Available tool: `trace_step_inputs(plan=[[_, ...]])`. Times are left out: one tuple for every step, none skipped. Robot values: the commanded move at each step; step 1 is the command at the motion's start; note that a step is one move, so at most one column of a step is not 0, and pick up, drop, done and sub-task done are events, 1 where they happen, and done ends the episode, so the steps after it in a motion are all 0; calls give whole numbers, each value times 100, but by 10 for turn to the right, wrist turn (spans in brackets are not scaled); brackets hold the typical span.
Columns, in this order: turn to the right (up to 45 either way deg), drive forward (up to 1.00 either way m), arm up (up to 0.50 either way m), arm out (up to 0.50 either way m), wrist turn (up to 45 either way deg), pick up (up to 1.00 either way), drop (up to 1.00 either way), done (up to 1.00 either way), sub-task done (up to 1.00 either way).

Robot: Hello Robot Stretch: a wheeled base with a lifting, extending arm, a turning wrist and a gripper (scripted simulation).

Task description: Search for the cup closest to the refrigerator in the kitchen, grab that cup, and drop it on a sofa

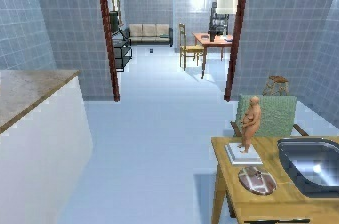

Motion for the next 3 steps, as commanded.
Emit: trace_step_inputs(plan=[[0,0,0,0,-450,0,0,0,0],[0,0,0,0,-450,0,0,0,0],[0,0,0,0,-360,0,0,0,0]])
